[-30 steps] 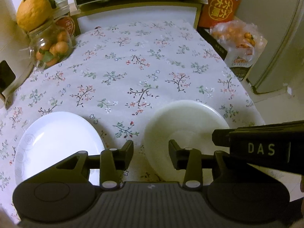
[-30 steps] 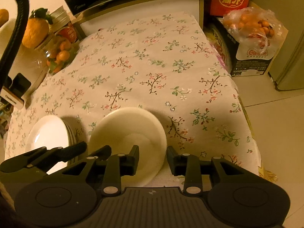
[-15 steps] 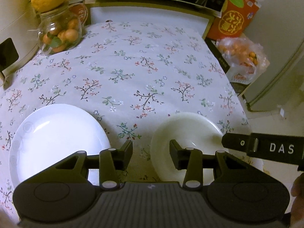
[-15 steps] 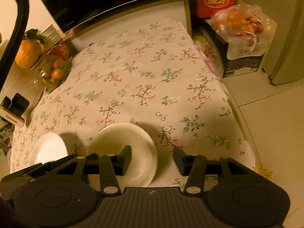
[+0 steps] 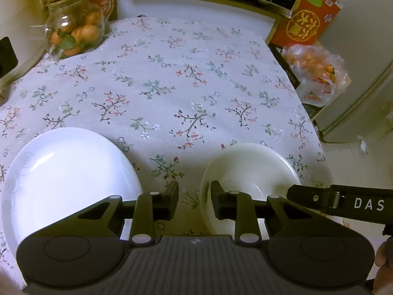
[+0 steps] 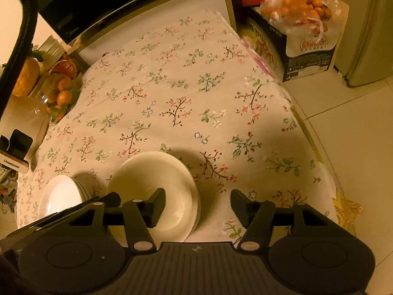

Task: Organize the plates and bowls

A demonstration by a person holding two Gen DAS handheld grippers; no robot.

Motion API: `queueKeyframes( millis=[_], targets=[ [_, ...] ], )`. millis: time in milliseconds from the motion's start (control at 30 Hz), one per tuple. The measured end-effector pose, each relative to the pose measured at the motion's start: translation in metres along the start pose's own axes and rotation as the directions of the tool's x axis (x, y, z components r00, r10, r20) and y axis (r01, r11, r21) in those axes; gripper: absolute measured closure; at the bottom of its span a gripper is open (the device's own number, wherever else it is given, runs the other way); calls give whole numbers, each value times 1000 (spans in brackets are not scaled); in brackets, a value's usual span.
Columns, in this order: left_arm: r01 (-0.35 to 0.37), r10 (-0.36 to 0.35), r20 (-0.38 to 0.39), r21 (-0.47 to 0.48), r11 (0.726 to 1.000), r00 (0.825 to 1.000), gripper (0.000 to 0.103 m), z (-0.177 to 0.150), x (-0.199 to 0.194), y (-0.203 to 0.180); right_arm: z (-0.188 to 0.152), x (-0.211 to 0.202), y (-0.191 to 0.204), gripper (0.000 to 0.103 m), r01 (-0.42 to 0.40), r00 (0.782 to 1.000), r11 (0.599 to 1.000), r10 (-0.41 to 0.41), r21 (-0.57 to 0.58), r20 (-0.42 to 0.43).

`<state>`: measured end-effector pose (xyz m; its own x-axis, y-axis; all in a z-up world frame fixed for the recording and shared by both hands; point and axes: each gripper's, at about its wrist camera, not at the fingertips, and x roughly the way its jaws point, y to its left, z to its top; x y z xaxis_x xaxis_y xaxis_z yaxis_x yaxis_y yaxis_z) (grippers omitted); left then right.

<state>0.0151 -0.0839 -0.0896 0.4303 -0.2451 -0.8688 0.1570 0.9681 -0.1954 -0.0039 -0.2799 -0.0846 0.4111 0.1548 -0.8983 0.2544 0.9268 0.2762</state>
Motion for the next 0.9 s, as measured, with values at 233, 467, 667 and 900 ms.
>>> queueKeyframes(
  millis=[233,467,667,900],
  targets=[
    [-6,6,-4,40,999,1000,78,-3,6,-5,-4,11,6,60,-5,999,1000,4,-21,-38],
    [-33,34,-4,103,994,999,86,-7,17,-15,-7,20,11,69,12,998,999,-14,-34,-53],
    [-33,33,-1,100,994,999,87,-6,18,-14,-8,27,14,77,27,997,999,-30,-35,-66],
    [-37,37,2,96,995,999,87,-7,18,-16,-7,28,15,82,35,997,999,-37,-37,-64]
  ],
)
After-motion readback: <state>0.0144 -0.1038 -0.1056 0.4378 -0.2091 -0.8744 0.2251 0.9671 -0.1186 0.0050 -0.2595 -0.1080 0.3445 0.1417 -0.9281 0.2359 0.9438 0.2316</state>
